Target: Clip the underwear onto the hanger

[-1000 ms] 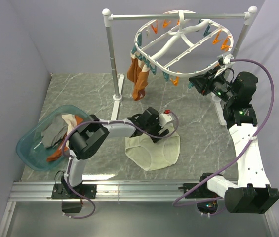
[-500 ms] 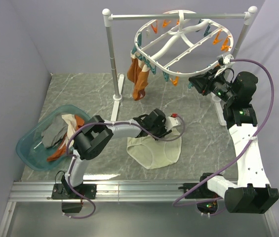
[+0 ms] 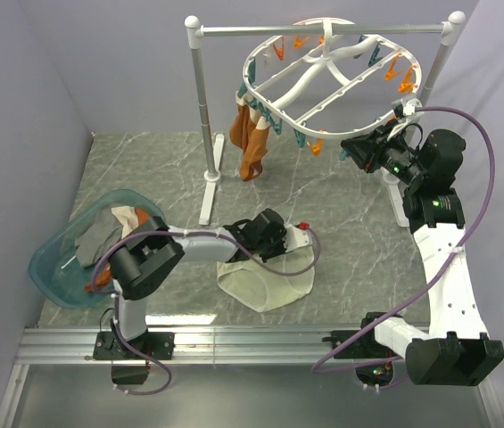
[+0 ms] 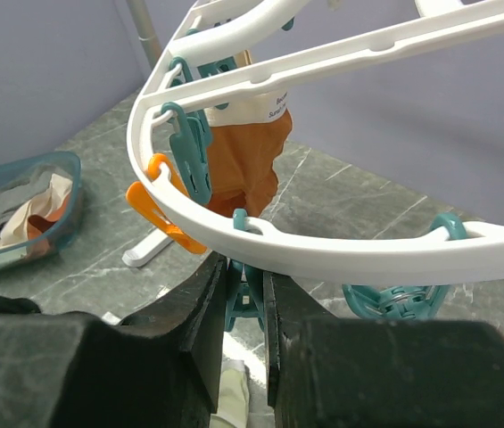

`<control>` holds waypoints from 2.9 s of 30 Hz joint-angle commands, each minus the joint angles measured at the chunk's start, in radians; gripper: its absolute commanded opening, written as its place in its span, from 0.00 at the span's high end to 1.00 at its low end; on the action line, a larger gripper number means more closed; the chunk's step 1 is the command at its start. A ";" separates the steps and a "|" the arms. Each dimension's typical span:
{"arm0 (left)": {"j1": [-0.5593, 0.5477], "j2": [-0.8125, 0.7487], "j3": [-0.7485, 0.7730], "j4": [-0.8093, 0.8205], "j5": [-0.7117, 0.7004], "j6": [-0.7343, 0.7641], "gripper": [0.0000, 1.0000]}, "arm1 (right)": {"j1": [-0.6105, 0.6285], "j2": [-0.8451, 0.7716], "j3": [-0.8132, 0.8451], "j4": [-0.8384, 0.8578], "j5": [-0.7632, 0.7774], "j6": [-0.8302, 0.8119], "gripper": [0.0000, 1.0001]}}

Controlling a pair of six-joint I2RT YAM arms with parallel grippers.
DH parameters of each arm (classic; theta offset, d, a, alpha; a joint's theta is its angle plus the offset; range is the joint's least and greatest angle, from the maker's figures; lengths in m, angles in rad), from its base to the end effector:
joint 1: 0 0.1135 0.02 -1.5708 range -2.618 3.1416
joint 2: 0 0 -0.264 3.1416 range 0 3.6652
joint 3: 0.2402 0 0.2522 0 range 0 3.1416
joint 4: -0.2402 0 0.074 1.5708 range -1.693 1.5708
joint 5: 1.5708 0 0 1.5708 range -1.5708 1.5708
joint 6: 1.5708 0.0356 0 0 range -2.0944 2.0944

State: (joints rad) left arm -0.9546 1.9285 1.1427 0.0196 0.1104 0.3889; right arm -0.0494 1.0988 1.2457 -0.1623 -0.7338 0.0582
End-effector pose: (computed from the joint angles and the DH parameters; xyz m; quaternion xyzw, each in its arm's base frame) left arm 0.2319 -0.3343 0.1541 0.5887 0.7057 -0.1579 0.3612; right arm 0.2348 0.0123 0.4423 -0.2156 0.6777 0.2585 0.6538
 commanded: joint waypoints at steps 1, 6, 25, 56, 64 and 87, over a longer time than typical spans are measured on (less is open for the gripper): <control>-0.019 -0.138 -0.087 0.193 -0.095 0.169 1.00 | -0.001 -0.027 0.032 0.006 -0.004 0.005 1.00; -0.027 -0.209 -0.162 0.315 -0.097 0.303 1.00 | -0.001 -0.039 0.014 0.007 -0.004 0.002 1.00; 0.062 0.020 0.101 -0.098 0.189 0.039 0.63 | -0.004 -0.028 0.031 -0.013 -0.015 -0.020 1.00; 0.111 0.155 0.256 -0.176 0.112 -0.125 0.19 | -0.007 -0.016 0.037 -0.003 -0.013 -0.017 1.00; 0.040 0.181 0.206 -0.236 0.141 -0.085 0.47 | -0.007 -0.014 0.029 0.006 -0.009 -0.009 1.00; 0.008 -0.258 -0.127 0.432 -0.098 0.315 1.00 | -0.007 -0.048 -0.019 0.018 -0.016 0.034 1.00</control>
State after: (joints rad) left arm -0.9344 1.7271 1.0584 0.2031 0.0669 0.5911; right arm -0.0528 1.0786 1.2339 -0.1795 -0.7444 0.0700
